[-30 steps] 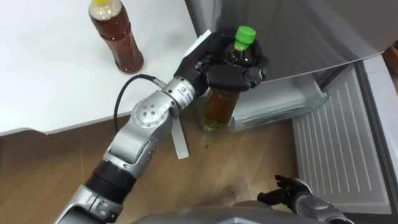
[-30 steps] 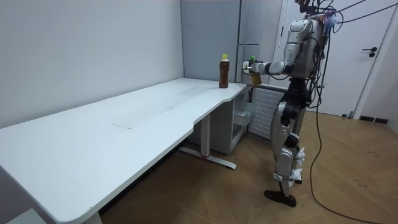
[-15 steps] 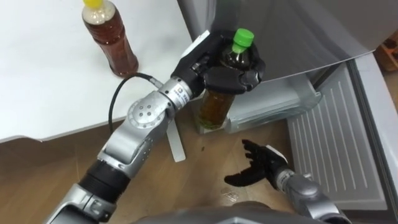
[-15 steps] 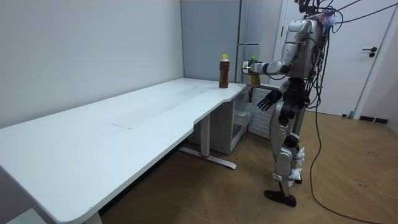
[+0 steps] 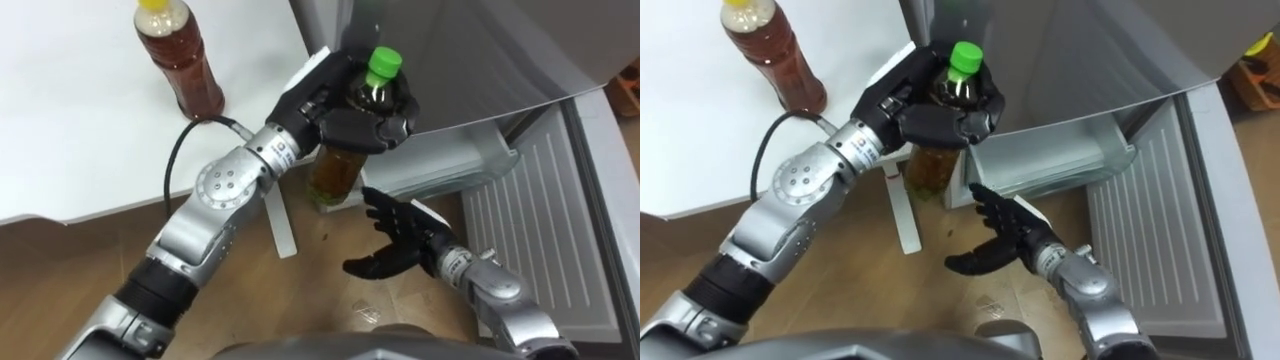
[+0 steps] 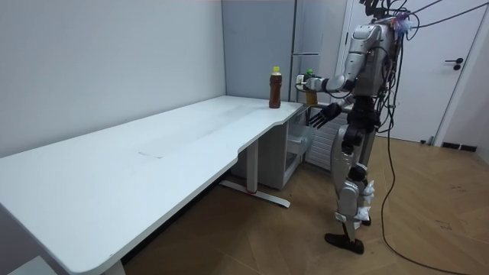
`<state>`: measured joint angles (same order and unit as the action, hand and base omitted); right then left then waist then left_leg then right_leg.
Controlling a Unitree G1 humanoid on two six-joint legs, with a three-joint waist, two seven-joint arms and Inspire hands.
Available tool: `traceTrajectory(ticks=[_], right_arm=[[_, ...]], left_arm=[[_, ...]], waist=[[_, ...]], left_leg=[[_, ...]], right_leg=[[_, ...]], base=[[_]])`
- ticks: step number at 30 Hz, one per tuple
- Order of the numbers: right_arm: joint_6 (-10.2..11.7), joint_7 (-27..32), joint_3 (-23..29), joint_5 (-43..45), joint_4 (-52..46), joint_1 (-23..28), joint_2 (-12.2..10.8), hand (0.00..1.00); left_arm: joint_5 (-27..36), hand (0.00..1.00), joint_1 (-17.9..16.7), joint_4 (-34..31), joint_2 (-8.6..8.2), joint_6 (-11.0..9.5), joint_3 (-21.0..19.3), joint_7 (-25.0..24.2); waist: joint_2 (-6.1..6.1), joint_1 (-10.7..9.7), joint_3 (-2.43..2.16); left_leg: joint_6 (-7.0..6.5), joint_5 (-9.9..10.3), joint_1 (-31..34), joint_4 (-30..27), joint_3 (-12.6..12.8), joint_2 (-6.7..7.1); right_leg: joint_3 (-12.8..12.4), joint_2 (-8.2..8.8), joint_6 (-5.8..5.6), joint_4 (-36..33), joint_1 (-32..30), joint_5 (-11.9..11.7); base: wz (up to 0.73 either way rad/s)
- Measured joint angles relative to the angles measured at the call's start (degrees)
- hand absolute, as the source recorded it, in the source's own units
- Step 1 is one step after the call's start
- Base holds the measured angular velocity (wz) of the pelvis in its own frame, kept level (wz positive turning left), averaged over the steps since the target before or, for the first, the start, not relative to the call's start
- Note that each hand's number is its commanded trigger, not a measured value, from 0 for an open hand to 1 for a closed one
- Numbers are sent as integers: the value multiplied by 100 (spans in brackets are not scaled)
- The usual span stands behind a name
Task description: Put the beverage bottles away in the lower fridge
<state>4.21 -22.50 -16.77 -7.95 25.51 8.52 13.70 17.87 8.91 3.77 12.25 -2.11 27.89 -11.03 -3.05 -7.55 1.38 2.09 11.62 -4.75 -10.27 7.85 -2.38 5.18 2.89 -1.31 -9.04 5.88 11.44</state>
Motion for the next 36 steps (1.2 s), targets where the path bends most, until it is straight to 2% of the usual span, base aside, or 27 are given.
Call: traceTrajectory(ticks=[9,13,16,17,18,19,20,21,22,24,27,31,36], right_arm=[[-5,-528,-2,-1014,-552,69,-18,0],[-5,-696,-2,-1292,-564,70,-14,0],[-5,-714,-18,-1511,-569,79,-7,0],[-4,-714,-37,-1561,-570,77,-3,0],[-2,-717,-113,-1667,-569,70,13,0],[5,-736,-236,-1686,-569,50,-4,0],[9,-759,-310,-1687,-595,17,-25,0],[77,-793,-436,-1706,-660,-28,-21,0],[114,-774,-442,-1720,-656,49,-8,0],[112,-778,-451,-1718,-632,41,117,0],[83,-864,-444,-1701,-629,-29,182,0],[45,-945,-448,-1701,-625,-40,217,0],[2,-1134,-473,-1777,-627,-43,211,0]], left_arm=[[15,100,-75,109,2,-45,49,-69],[25,100,-358,112,2,-46,45,-113],[25,100,-441,188,5,-45,62,-209],[28,100,-442,202,12,-45,79,-215],[57,100,-452,242,24,-46,117,-218],[122,100,-496,319,85,-92,124,-233],[220,100,-499,357,152,-105,100,-242],[336,100,-533,449,184,-115,17,-306],[400,100,-698,472,170,-129,11,-310],[404,100,-720,537,198,-95,159,-341],[401,100,-721,535,199,-78,260,-359],[405,100,-718,532,202,-78,261,-362],[454,100,-712,528,200,-79,275,-385]], waist=[[-21,27,-1],[-22,75,0],[-18,120,-3],[-11,146,-1],[55,207,27],[156,239,30],[103,230,9],[14,103,-1],[43,9,-20],[71,-49,-10],[66,22,-10],[66,19,-11],[61,32,-25]], left_leg=[[0,0,-20,-21,-1,-7],[0,0,-82,-20,-3,-12],[0,0,-96,-14,-55,-39],[-2,-2,-116,-5,-109,-63],[-13,-14,-257,87,-533,-236],[-1,3,-321,100,-971,-440],[16,15,-272,36,-955,-468],[192,162,-163,-124,-804,-508],[208,221,-146,-142,-487,-547],[209,203,-141,-77,-186,-582],[209,194,-178,53,-168,-556],[174,213,-179,58,-160,-422],[104,258,-82,-104,-167,-358]], right_leg=[[-33,-2,0,-75,-29,0],[-44,-8,0,-74,-9,0],[-38,-28,0,-198,-84,1],[-15,-51,1,-303,-132,1],[118,-169,6,-901,-448,32],[36,-401,181,-759,-704,156],[-39,-465,292,-253,-763,-27],[86,-460,372,46,-812,-768],[157,-508,377,27,-766,-755],[156,-515,369,12,-750,-750],[244,-538,330,1,-793,-723],[300,-412,245,-105,-800,-682],[277,-343,180,-201,-846,-659]], base=[[-1],[-13],[-7],[-27],[-50],[-61],[-41],[0],[27],[41],[14],[11],[5]])
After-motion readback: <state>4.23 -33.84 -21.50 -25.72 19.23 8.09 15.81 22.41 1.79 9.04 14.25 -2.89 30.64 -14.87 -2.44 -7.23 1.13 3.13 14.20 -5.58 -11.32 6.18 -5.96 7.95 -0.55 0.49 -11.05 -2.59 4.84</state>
